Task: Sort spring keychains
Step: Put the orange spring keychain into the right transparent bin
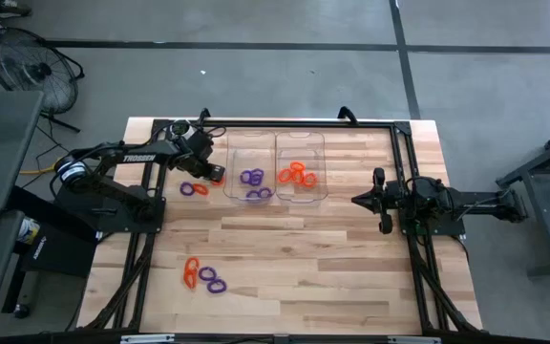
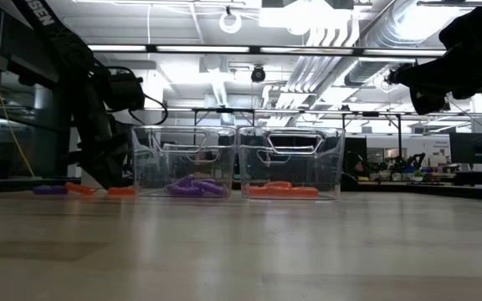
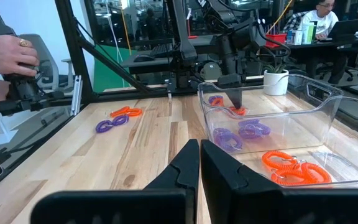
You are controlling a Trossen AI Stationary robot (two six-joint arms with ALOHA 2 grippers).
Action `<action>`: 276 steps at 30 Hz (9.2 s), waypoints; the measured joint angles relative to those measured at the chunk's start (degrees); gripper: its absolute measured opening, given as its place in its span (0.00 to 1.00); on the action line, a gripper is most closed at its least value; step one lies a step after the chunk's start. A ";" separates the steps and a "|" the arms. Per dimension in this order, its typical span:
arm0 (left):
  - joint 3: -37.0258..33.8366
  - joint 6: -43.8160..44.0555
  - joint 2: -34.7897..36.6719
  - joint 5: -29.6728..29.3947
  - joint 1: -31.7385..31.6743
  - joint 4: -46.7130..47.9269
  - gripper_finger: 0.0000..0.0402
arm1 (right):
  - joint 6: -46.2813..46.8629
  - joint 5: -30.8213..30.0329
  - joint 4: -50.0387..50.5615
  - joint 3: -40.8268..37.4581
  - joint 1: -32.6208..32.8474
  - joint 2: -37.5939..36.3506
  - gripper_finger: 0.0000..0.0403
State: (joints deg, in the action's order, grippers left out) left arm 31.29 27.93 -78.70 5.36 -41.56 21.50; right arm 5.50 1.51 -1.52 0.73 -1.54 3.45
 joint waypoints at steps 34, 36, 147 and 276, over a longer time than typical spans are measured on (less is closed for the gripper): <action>-0.48 -1.06 -0.13 -8.87 -0.02 4.39 0.16 | -0.01 0.00 0.00 0.00 0.01 0.00 0.03; -0.48 -1.06 -0.13 -8.94 -0.04 4.42 0.10 | 0.00 -0.01 0.00 0.00 0.01 0.00 0.03; 70.40 -25.18 -33.77 -6.55 27.71 23.79 0.47 | -0.01 0.00 0.00 0.00 0.02 -0.03 0.03; 12.48 -17.35 -2.36 -10.15 14.93 27.37 0.01 | 0.00 -0.01 0.00 0.00 0.00 -0.03 0.03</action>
State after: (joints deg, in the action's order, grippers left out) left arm 43.77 10.58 -81.06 -4.79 -26.63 48.87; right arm 5.50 1.50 -1.52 0.73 -1.54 3.42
